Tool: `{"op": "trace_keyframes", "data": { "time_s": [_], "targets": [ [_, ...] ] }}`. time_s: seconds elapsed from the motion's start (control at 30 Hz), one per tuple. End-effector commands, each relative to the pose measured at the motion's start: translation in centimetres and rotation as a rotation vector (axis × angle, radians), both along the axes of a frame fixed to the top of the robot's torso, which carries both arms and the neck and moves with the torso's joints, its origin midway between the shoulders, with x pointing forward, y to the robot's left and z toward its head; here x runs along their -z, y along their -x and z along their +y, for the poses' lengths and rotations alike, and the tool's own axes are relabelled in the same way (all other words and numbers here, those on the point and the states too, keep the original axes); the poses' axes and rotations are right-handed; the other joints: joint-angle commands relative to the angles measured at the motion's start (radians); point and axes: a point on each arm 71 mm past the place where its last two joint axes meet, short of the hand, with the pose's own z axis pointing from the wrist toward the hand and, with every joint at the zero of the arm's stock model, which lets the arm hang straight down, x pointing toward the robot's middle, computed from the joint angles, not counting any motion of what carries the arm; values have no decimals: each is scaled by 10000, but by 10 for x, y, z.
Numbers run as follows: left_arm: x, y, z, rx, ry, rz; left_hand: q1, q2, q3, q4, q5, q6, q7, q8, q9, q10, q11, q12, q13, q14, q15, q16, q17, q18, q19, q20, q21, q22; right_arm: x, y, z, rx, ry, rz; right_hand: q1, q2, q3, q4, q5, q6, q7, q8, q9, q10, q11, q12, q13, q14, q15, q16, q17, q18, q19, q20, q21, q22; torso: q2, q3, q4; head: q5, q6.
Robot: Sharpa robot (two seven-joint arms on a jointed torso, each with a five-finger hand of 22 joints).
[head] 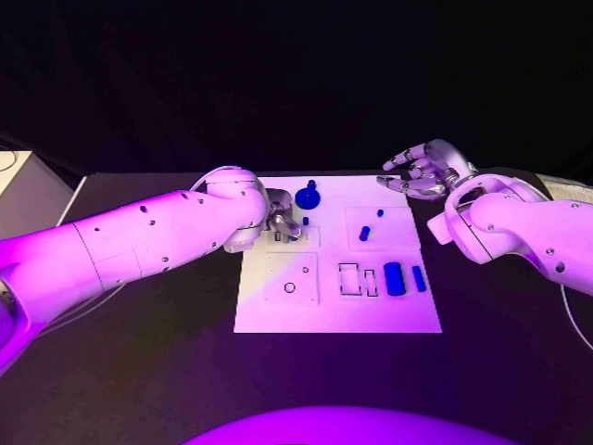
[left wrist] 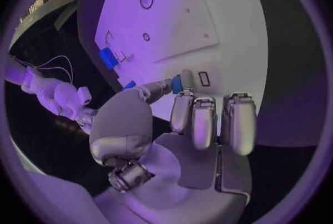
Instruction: Assemble the parts on the task board
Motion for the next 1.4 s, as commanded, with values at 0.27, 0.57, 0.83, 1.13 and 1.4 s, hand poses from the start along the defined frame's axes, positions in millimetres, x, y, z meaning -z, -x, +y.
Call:
{"op": "trace_keyframes", "data": {
  "time_s": [0.27,0.57,0.83,1.13,1.4],
  "targets": [
    [5,0,-1,-13,-142,233,-104,-209,-854,476,-118,761,-738,71,-227,15,-2,-132,-55,1058,-72,33,2635,-145,-38,-15,-17,980,0,1,1,-182,104,1,-23,-38,37,3,5,-66,-5,48,-5,664,62,-48,2306,1014,62,-18,2444,-65,935,70,-56,2448,-8,4,-6,16,4],
    [5,-2,0,-110,-141,72,-148,-365,-1274,771,-115,730,-730,101,-327,-18,5,-197,-95,1058,-69,33,2635,-136,-66,-13,-39,945,1,1,1,-184,107,13,-23,-38,37,3,5,-66,-5,48,-5,664,62,-48,2306,1014,62,-18,2444,-65,935,70,-56,2448,-8,5,-15,19,38],
    [6,-4,2,-168,-178,55,-114,-510,-1488,875,-114,700,-726,124,-374,-35,7,-228,-113,1058,-67,33,2635,-131,-81,-10,-50,927,1,1,1,-183,112,26,-28,-40,38,2,15,-71,-4,49,-6,658,62,-53,2301,1013,61,-21,2438,-61,930,69,-69,2440,-4,1,-15,19,31],
    [5,-5,2,-219,-143,13,-124,-563,-1654,1027,-110,693,-722,144,-416,-46,11,-251,-125,1058,-64,33,2635,-128,-92,-7,-60,913,1,1,0,-182,118,43,-28,-40,38,2,15,-71,-4,49,-6,658,62,-53,2301,1013,61,-21,2438,-61,930,69,-69,2440,-6,-8,-10,7,47],
    [5,-4,3,-231,-101,32,-109,-1055,-2599,1628,-141,668,-730,237,-560,-61,5,-304,-122,1058,-69,33,2635,-122,-105,-8,-79,900,2,1,0,-178,117,44,-42,-44,34,6,9,-75,-4,51,-6,656,62,-55,2298,1009,61,-27,2425,-58,925,69,-82,2433,-3,-7,-22,-9,73]
  ]
}}
